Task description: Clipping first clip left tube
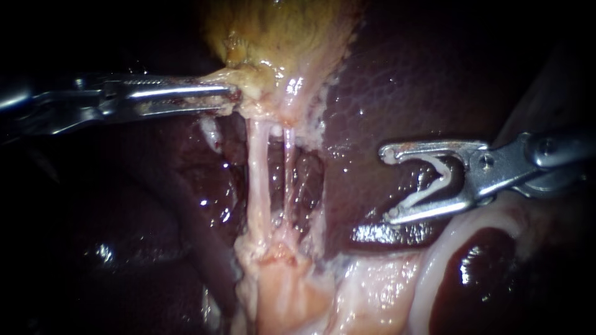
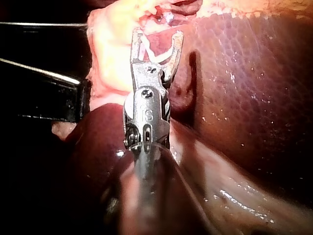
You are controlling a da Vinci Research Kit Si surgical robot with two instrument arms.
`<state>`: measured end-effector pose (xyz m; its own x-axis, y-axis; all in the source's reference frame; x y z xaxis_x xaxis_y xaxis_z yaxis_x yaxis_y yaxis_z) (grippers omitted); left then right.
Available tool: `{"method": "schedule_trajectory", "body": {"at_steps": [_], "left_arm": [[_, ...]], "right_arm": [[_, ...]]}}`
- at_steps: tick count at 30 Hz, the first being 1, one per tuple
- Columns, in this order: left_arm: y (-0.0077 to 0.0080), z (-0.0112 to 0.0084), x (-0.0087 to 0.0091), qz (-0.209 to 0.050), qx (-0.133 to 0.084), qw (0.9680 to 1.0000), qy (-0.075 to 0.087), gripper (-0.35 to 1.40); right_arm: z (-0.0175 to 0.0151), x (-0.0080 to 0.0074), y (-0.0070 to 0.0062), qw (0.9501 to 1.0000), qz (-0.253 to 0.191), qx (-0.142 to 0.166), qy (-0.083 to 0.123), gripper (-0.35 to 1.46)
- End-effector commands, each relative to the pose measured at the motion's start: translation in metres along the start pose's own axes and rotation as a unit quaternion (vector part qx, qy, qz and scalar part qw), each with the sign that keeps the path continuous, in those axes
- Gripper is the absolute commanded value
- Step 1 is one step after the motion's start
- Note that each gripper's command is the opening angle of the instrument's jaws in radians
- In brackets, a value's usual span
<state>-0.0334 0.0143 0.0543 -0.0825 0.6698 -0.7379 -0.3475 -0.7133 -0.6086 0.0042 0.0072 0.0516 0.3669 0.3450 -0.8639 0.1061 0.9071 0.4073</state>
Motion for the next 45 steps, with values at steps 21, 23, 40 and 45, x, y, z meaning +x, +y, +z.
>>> {"method": "schedule_trajectory", "body": {"at_steps": [21,23,40,45], "left_arm": [[0.0044,-0.0080,0.0066,-0.013,-0.009,0.9995,0.029,-0.35],[0.0043,-0.0079,0.0064,-0.013,-0.009,0.9995,0.029,-0.35],[0.0044,-0.0074,0.0065,-0.013,-0.007,0.9995,0.029,-0.35],[0.0045,-0.0072,0.0065,-0.013,-0.007,0.9995,0.030,-0.35]], "right_arm": [[0.0017,0.0015,-0.0014,1.0000,0.000,0.009,0.002,0.50],[0.0029,0.0021,-0.0020,0.9999,-0.001,0.012,0.003,0.50],[0.0149,0.0026,-0.0035,0.9996,0.025,0.013,0.001,0.50],[0.0165,0.0017,-0.0029,0.9996,0.027,0.010,0.000,0.50]]}}
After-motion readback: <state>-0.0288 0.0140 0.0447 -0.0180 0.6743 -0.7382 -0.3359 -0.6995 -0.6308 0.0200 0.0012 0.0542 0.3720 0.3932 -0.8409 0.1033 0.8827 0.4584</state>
